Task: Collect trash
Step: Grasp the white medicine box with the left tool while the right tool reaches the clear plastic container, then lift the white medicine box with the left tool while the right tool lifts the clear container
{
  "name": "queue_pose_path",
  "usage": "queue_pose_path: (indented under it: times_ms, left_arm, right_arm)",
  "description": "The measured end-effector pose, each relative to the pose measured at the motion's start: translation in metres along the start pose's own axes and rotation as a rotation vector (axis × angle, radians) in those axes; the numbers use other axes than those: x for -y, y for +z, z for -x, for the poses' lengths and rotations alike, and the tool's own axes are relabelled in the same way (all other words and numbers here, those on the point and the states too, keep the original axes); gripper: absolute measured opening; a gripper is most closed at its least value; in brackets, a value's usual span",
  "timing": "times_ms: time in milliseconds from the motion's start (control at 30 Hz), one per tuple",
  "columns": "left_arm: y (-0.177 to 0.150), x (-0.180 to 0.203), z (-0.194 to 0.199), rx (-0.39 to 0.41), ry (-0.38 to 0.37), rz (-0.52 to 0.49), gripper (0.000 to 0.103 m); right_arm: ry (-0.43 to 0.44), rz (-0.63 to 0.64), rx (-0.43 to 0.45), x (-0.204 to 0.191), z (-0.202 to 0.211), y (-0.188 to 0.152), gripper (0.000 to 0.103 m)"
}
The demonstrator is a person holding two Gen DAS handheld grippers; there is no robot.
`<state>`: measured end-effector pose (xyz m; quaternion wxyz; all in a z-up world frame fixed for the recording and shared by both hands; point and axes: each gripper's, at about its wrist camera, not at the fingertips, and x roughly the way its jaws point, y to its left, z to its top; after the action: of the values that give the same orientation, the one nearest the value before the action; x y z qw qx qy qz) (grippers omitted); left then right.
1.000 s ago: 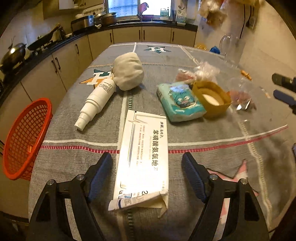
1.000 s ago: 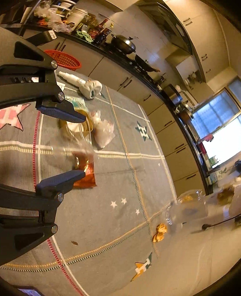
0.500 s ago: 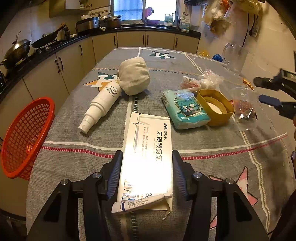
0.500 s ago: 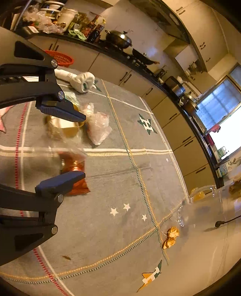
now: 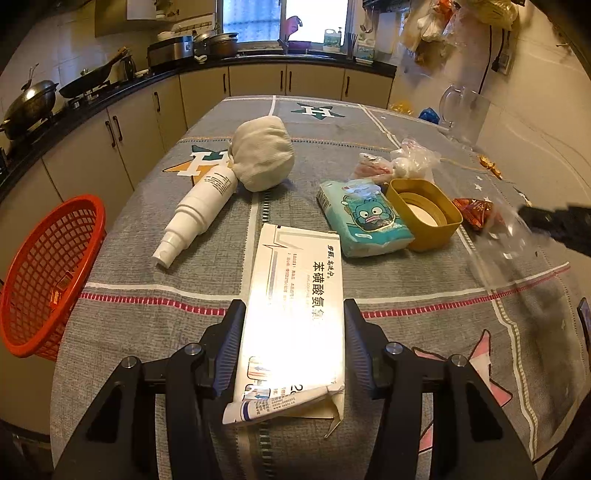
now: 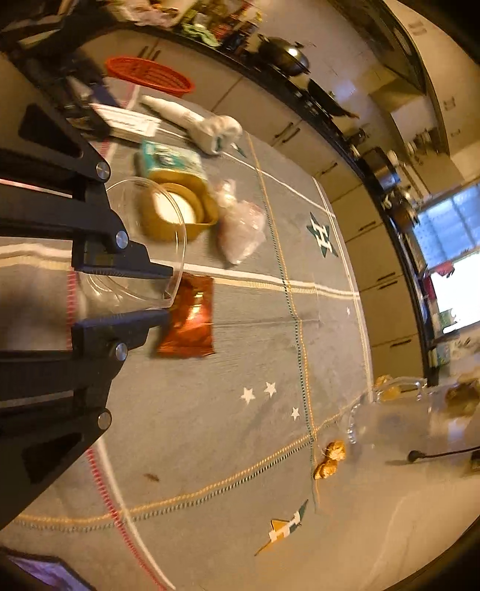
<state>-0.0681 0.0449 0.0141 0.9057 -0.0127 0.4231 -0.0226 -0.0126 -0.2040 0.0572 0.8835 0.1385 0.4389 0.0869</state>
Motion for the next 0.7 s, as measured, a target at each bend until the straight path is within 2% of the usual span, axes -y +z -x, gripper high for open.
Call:
queue_pose_path:
  times_ms: [200,400,700]
  left_arm:
    - [0.000,-0.002,0.008,0.040,-0.021,0.012,0.051]
    - [-0.003,-0.009,0.019,0.058,-0.020,0.045,0.051]
    - [-0.002,-0.009,0.039,0.101,-0.027,0.045,0.051]
  right_arm:
    - [0.077,0.025,0.085,-0.006,0.024,-0.020,0.017]
    - [0.115,0.084,0.144,-0.031,0.038,-0.020,0.017]
    - [0.139,0.104,0.139,-0.049,0.036,-0.026,0.017]
